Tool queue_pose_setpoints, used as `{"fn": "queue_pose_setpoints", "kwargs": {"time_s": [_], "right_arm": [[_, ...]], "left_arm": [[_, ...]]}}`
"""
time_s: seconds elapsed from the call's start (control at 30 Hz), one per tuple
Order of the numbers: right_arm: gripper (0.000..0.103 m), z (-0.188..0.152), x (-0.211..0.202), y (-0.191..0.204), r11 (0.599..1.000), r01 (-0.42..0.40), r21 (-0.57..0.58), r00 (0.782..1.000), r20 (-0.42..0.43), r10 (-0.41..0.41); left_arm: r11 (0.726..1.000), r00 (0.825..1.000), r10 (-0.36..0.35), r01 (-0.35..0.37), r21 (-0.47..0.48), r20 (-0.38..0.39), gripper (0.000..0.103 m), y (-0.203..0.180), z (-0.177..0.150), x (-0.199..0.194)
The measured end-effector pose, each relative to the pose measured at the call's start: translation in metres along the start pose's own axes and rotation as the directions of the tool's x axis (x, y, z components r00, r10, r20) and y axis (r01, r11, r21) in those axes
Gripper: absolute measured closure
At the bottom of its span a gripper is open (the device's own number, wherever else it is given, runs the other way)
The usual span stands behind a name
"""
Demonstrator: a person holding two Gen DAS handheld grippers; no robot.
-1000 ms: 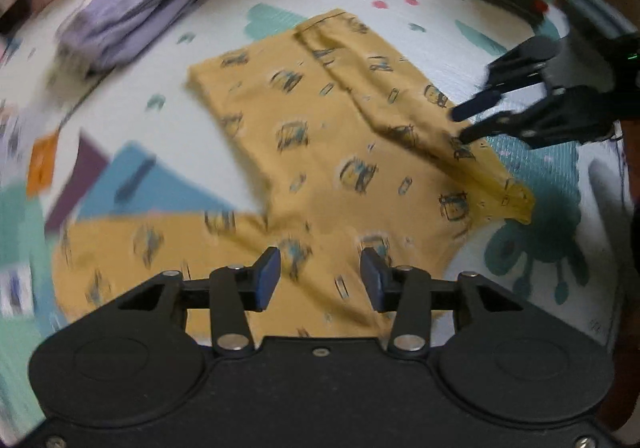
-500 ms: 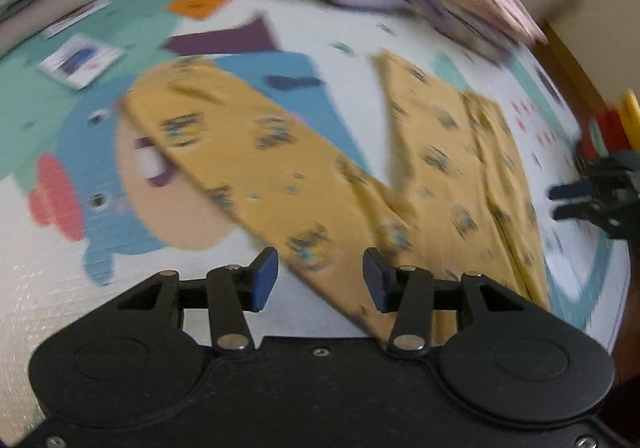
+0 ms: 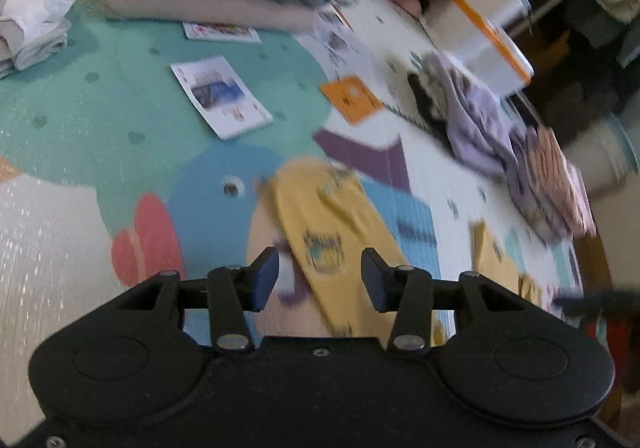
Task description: Fold clothes
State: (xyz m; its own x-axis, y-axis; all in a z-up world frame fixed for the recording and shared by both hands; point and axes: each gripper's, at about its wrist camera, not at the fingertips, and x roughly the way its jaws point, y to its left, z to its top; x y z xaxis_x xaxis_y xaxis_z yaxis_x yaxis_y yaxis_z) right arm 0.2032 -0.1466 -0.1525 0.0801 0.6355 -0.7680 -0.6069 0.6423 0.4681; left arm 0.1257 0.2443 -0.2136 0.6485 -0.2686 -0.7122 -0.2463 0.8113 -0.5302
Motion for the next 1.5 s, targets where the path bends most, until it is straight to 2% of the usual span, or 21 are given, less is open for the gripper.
{"fn": "queue_pose_setpoints", "kwargs": {"time_s": [0.07,0.2,0.33,0.47,0.53,0.6,0.8,0.87,1.0,1.1,1.27,1.33,1.4,1.47,1.5], "right_arm": [[0.069,-0.01,0.014,-0.004,0.998,-0.031,0.05,0.999,-0.031,0.032],[0.069,-0.022,0.034,-0.01,0.996,-0.027,0.083,0.996,-0.082,0.034],[0.068,-0.023,0.041,-0.02,0.983,-0.063,0.171,0.994,-0.08,0.078],[0.067,-0.024,0.045,-0.02,0.974,-0.104,0.202,0.989,-0.078,0.122],[0.065,-0.026,0.048,-0.019,0.968,-0.127,0.216,0.986,-0.08,0.147],[0.063,-0.029,0.048,-0.019,0.96,-0.148,0.236,0.982,-0.084,0.172],[0.062,-0.033,0.053,-0.01,0.959,-0.157,0.238,0.978,-0.097,0.184],[0.061,-0.033,0.054,-0.007,0.954,-0.167,0.248,0.975,-0.101,0.197],[0.056,-0.035,0.054,-0.004,0.952,-0.182,0.245,0.972,-0.103,0.212],[0.056,-0.035,0.054,-0.003,0.951,-0.182,0.251,0.972,-0.101,0.213],[0.056,-0.034,0.053,-0.003,0.946,-0.186,0.265,0.973,-0.085,0.215],[0.056,-0.032,0.052,-0.005,0.941,-0.19,0.281,0.973,-0.073,0.218],[0.055,-0.031,0.052,-0.007,0.933,-0.196,0.302,0.974,-0.053,0.222],[0.055,-0.029,0.051,-0.01,0.92,-0.21,0.33,0.973,-0.024,0.231],[0.055,-0.028,0.051,-0.012,0.91,-0.22,0.352,0.972,-0.004,0.237]], "left_arm": [[0.999,1.0,-0.002,0.002,-0.033,0.016,0.068,0.006,0.006,0.005],[0.999,0.998,0.008,-0.005,-0.051,0.058,0.072,0.012,0.013,0.014],[0.999,0.997,0.041,-0.039,-0.031,0.061,0.077,0.012,0.016,0.025],[0.997,0.997,0.044,-0.04,-0.063,0.061,0.081,0.017,0.014,0.031],[0.996,0.996,0.061,-0.057,-0.069,0.065,0.092,0.018,0.014,0.032],[0.994,0.994,0.085,-0.079,-0.082,0.068,0.097,0.021,0.014,0.033],[0.99,0.993,0.103,-0.097,-0.099,0.063,0.098,0.017,0.017,0.032],[0.993,0.992,0.101,-0.095,-0.071,0.073,0.097,0.012,0.017,0.033],[0.989,0.985,0.149,-0.149,-0.009,0.09,0.097,0.002,0.015,0.038],[0.984,0.98,0.176,-0.178,0.018,0.097,0.103,-0.001,0.014,0.039],[0.98,0.981,0.148,-0.163,0.115,0.126,0.103,-0.017,0.013,0.028],[0.967,0.98,0.142,-0.167,0.192,0.141,0.103,-0.03,0.009,0.024],[0.931,0.976,0.141,-0.188,0.313,0.168,0.103,-0.049,0.0,0.02],[0.861,0.971,0.129,-0.209,0.463,0.199,0.103,-0.074,-0.015,0.017],[0.817,0.97,0.118,-0.216,0.534,0.211,0.103,-0.086,-0.025,0.016]]}}
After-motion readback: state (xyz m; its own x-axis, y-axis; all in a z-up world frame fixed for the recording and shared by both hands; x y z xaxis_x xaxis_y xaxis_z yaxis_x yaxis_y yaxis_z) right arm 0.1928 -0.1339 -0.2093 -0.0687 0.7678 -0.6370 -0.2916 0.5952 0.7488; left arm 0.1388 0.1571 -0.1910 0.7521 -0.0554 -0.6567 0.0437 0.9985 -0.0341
